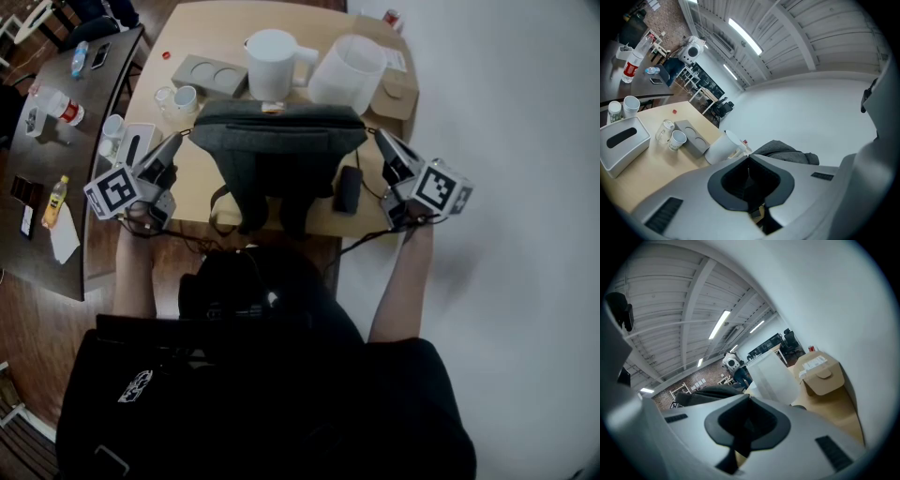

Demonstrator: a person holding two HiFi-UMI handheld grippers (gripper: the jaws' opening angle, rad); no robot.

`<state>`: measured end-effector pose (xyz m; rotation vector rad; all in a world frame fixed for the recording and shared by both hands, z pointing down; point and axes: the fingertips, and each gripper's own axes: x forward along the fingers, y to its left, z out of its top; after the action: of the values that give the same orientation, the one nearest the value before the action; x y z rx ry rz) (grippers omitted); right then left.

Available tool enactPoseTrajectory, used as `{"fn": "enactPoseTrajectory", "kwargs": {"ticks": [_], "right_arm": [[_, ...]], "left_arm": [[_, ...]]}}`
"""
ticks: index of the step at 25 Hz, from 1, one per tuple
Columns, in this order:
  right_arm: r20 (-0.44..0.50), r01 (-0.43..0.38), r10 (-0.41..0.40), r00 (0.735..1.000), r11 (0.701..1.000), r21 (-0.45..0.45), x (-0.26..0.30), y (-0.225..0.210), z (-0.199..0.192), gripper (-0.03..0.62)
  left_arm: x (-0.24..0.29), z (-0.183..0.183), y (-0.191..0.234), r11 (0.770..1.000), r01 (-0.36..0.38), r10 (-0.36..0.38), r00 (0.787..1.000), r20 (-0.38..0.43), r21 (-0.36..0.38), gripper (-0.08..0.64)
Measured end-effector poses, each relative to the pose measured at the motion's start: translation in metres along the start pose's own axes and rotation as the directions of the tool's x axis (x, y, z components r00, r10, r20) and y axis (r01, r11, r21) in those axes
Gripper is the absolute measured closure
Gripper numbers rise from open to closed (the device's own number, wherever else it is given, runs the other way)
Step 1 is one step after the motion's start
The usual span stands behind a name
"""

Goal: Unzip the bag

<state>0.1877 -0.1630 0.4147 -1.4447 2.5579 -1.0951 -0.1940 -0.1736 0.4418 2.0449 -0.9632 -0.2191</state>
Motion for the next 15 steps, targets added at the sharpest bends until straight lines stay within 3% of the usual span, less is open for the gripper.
{"fn": "enactPoseTrajectory", "kwargs": {"ticks": [15], "right_arm": [[-0.006, 0.000, 0.000, 1.000, 1.000, 0.019, 0.0004, -0.0058, -0.0028, 0.580]], "left_arm": [[0.0011, -0.0024, 0.0021, 1.000, -0.006, 0.006, 1.000, -0.003, 0.007, 0.554]]}}
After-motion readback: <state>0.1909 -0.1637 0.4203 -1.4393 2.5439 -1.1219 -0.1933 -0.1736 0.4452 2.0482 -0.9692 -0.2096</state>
